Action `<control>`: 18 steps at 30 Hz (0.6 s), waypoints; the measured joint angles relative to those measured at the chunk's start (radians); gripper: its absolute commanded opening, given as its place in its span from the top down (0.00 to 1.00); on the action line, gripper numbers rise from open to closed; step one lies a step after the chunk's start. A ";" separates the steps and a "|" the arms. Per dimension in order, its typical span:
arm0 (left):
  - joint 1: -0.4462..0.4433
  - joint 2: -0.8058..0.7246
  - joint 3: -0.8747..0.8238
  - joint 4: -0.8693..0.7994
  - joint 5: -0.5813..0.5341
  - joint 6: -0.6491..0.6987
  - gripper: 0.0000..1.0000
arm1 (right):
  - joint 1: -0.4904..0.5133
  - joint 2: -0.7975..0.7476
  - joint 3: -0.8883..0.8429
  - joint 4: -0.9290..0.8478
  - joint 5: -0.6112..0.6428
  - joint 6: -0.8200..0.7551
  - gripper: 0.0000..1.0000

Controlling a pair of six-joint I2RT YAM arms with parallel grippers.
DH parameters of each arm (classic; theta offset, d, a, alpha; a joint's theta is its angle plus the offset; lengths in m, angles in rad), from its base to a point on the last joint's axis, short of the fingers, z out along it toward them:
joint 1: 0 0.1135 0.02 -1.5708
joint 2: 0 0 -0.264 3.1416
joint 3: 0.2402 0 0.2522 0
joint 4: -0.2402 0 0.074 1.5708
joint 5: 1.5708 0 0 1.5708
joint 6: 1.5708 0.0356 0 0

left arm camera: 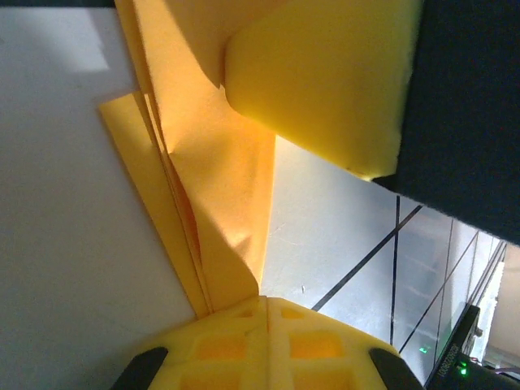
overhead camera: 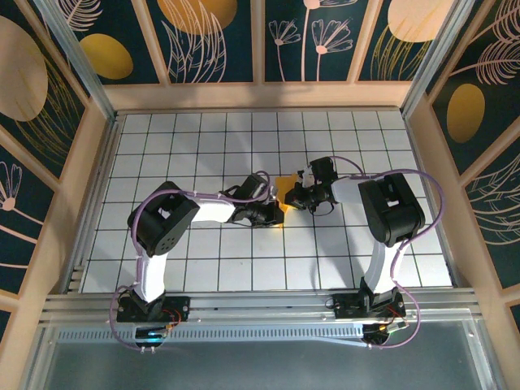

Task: Fold a paper plane with a square sheet of paper (fold left side to right side)
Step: Fold the wing for the fifth time at the center of the table.

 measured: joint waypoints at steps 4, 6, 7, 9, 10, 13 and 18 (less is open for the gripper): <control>-0.002 0.000 0.003 -0.009 -0.005 0.011 1.00 | 0.001 -0.002 0.000 0.000 0.002 0.000 1.00; -0.004 0.000 0.011 -0.023 -0.011 0.017 1.00 | 0.002 -0.005 0.000 -0.001 0.005 0.000 1.00; -0.006 0.000 0.015 -0.032 -0.016 0.020 1.00 | 0.003 -0.006 0.000 -0.002 0.008 0.000 1.00; -0.010 0.001 0.027 -0.055 -0.028 0.029 1.00 | 0.004 -0.010 0.000 -0.005 0.014 0.000 1.00; -0.011 0.001 0.031 -0.063 -0.032 0.031 1.00 | 0.004 -0.010 0.002 -0.008 0.016 0.000 1.00; -0.014 0.001 0.040 -0.081 -0.046 0.039 1.00 | 0.003 -0.011 0.017 -0.035 0.026 -0.001 1.00; -0.016 0.001 0.042 -0.084 -0.052 0.042 1.00 | -0.016 -0.023 0.050 -0.079 0.066 -0.012 1.00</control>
